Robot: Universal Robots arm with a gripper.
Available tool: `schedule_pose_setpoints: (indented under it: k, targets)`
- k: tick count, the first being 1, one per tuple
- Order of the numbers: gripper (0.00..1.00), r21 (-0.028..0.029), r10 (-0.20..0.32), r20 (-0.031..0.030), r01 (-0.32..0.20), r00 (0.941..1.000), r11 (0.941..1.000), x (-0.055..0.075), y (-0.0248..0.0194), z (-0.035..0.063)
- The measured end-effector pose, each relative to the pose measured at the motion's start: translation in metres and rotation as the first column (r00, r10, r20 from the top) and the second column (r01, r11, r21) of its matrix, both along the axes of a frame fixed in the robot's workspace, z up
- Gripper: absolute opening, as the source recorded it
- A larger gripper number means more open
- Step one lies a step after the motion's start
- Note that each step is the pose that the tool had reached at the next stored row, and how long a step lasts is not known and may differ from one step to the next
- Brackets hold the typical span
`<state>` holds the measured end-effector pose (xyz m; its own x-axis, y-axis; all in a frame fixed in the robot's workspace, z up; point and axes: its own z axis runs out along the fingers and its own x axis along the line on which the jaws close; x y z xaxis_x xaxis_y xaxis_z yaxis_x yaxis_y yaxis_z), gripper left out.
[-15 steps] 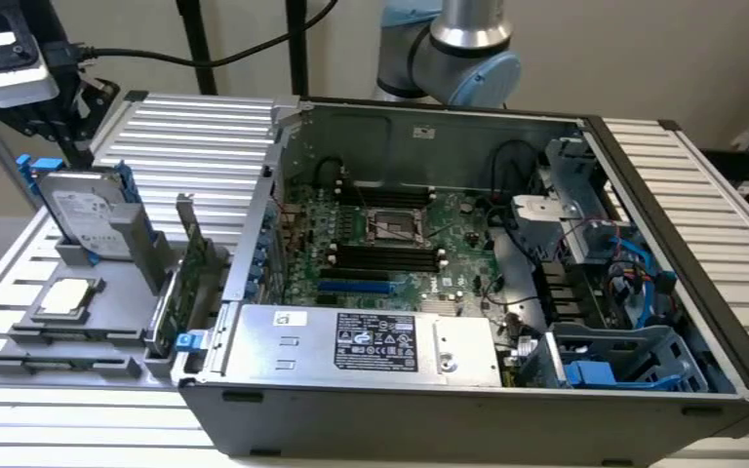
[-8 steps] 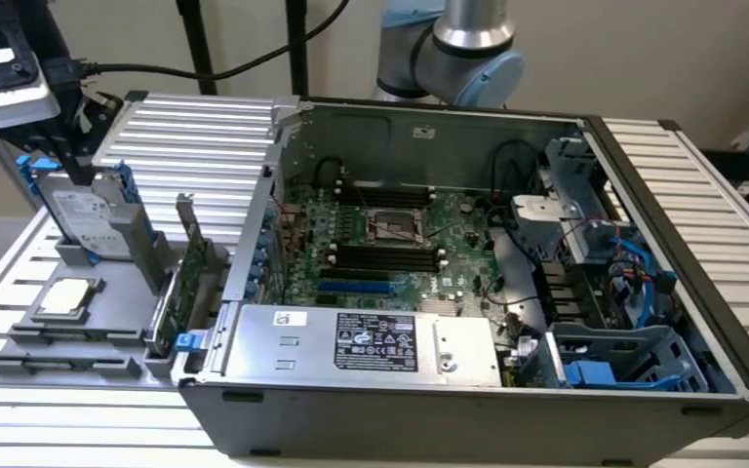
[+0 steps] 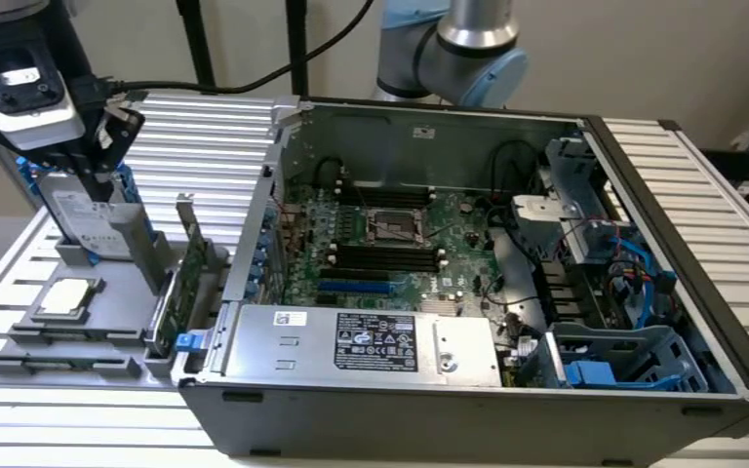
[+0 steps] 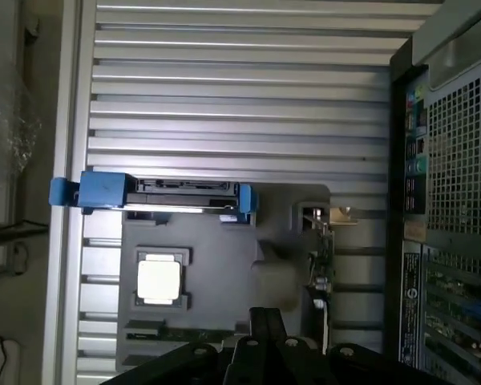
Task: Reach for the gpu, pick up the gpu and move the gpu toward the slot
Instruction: 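Reach for the gpu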
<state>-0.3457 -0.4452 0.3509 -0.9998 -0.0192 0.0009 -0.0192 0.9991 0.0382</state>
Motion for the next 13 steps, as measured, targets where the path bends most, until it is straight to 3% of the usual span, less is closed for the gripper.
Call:
schedule_pose_setpoints:
  k: [8, 13]
  targets:
    - [0.11, 0.0, 0.0, 0.0, 0.0, 1.0, 1.0, 0.034, -0.0155, -0.0046]
    - [0.11, 0.0, 0.0, 0.0, 0.0, 1.0, 1.0, 0.056, -0.0225, -0.0076]
